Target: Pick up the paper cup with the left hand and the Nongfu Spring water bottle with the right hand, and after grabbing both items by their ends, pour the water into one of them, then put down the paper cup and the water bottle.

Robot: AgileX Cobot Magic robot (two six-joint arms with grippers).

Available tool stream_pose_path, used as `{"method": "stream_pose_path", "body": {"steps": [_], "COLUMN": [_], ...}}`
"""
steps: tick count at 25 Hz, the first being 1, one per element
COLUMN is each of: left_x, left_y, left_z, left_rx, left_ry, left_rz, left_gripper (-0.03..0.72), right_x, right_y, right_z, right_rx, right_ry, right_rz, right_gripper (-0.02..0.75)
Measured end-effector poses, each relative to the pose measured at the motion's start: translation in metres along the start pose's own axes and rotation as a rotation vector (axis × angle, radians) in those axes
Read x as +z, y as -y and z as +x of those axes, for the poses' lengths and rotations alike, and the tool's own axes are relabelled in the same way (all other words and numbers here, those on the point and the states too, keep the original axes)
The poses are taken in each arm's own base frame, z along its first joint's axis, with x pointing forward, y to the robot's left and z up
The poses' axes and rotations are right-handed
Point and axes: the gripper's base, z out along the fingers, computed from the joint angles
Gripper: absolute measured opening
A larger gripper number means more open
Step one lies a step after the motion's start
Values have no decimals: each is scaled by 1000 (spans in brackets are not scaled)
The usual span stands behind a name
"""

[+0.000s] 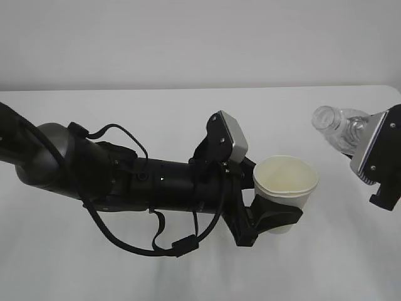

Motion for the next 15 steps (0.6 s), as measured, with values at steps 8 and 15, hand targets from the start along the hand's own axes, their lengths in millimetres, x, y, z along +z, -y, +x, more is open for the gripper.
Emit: {"method": "stream_pose_path", "body": {"steps": [8, 15], "left_x": [0, 0], "left_y": [1, 2], "left_z": [0, -1], "left_rx": [4, 8], "left_ry": [0, 7], "left_rz": [10, 23], "left_gripper": [505, 505], "right_x": [0, 0], "right_y": [1, 2], "right_z": [-1, -2], "right_rx": [-84, -145], "right_ry": [15, 24], "right_rz": [15, 27], "right_gripper": [423, 424]}}
